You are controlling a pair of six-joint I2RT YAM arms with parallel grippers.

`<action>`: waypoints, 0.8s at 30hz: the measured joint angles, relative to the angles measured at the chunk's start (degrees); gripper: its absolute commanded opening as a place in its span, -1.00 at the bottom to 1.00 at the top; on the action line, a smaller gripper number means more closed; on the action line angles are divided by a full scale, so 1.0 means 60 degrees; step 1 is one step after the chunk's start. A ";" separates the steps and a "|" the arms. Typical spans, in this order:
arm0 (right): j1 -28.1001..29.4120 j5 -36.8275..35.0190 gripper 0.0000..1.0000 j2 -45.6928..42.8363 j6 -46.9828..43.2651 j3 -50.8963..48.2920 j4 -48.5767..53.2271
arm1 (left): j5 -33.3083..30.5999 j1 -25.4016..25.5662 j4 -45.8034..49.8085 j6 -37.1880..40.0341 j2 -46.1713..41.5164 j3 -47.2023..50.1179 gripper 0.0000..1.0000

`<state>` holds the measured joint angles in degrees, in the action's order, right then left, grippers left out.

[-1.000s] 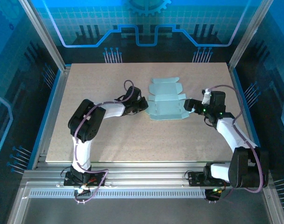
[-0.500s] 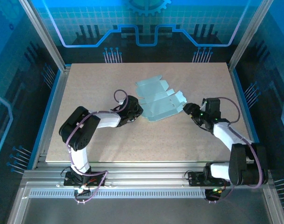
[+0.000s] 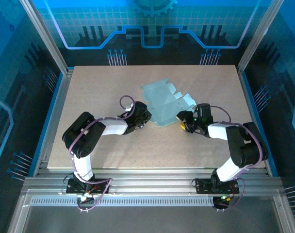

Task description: Fold the paper box

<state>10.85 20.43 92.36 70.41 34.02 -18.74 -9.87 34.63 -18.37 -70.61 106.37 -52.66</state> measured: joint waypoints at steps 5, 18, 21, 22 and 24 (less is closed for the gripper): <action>0.0004 -0.0007 -0.21 0.0452 0.0200 0.0197 -0.0248 | 0.0000 0.0000 0.0000 0.0004 0.0000 0.0000 -1.00; -0.0029 0.0291 -0.90 0.1479 0.0525 0.0812 -0.0871 | -0.0160 0.0025 0.0000 0.0044 0.0000 0.0004 -0.62; -0.0098 0.0280 -1.00 0.1475 -0.0033 0.1191 -0.0255 | -0.0222 0.0040 -0.0018 0.0288 -0.0095 0.0120 0.14; -0.0131 0.0266 -1.00 0.1468 -0.0299 0.1377 0.0113 | -0.0299 0.0044 0.0011 0.0430 -0.0211 0.0233 0.32; -0.0175 0.0229 -1.00 0.1395 -0.0809 0.1636 0.0699 | -0.0488 0.0029 0.0208 0.0780 -0.0568 0.0444 0.67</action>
<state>9.80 21.80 100.73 65.56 43.83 -14.55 -12.80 34.81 -17.12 -65.93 102.96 -50.00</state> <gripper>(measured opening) 0.066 0.704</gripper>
